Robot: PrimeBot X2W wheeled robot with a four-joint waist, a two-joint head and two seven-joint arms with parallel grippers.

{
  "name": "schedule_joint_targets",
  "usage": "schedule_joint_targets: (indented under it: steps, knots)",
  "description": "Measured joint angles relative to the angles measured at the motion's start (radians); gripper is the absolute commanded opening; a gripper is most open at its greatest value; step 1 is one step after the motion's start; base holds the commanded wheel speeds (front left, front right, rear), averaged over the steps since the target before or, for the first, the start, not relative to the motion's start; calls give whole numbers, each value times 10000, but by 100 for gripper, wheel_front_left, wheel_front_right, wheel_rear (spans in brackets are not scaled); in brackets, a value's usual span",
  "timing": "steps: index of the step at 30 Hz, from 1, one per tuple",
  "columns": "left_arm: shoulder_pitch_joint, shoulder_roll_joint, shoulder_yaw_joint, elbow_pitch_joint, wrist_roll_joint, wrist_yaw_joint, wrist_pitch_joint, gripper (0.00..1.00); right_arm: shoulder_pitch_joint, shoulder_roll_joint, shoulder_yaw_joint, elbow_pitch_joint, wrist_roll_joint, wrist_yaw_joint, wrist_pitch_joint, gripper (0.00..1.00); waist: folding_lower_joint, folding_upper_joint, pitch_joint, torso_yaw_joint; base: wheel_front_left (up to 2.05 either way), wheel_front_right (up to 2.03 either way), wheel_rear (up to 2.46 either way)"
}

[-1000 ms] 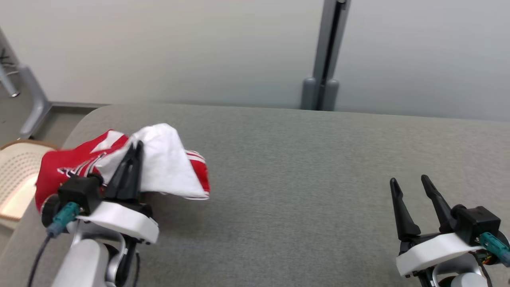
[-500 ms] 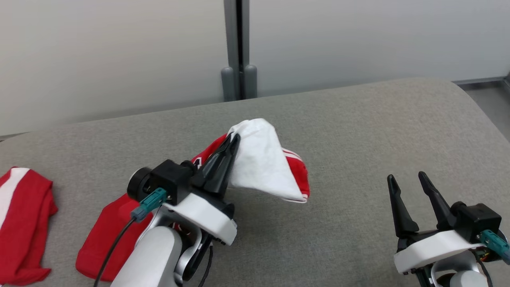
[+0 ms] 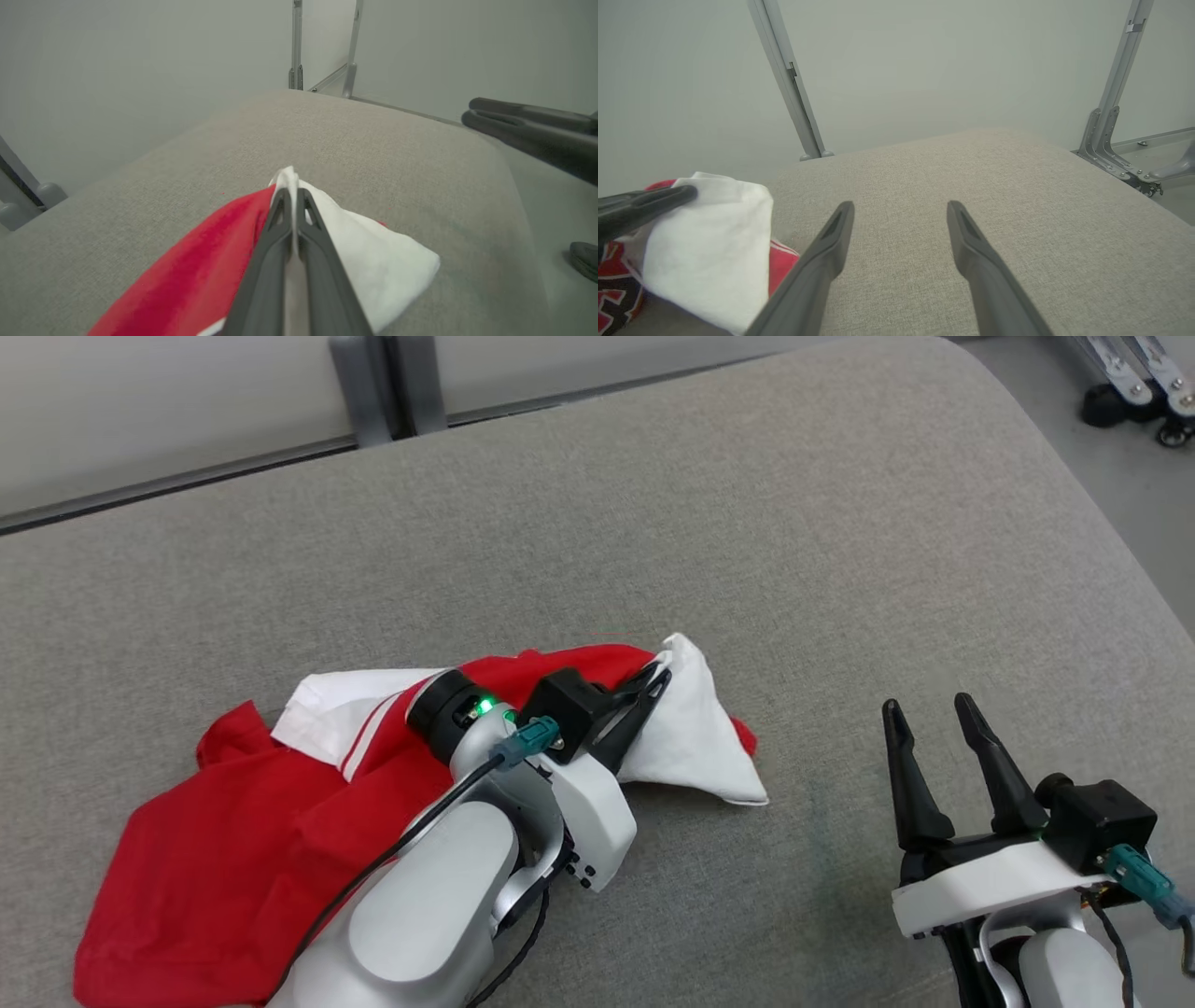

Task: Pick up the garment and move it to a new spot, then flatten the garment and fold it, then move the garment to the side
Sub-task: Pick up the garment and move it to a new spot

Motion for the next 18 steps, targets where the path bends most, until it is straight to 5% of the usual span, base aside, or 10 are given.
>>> schedule_joint_targets:
  steps: [6, 7, 8, 9, 18]
  knots:
    - [-295, -6, -878, 1198, -247, -50, 219, 0, -177, 79, 94, 472, -46, 0, -324, 100, 0, 0, 527, -294, 0, 0, 0]
    - [-325, -6, -997, 1254, -299, -61, 132, 18, -216, 84, 96, 529, -65, 0, -353, 100, 0, -1, 514, -258, 0, 0, 0]
    - [-390, -2, -1129, 1294, -311, -63, 44, 86, -248, 86, 96, 566, -115, 0, -376, 100, 0, 0, 484, -205, 0, 0, 0]
    - [-433, -10, -1197, 1331, -343, -63, -63, 100, -255, 86, 38, 604, -123, 0, -412, 100, 0, -1, 441, -128, 0, 0, 0]
    - [236, 52, -813, 757, -823, 347, -1670, 100, -128, -128, -121, 686, -232, 0, -255, 100, 0, 0, -396, 880, 0, 0, 0]
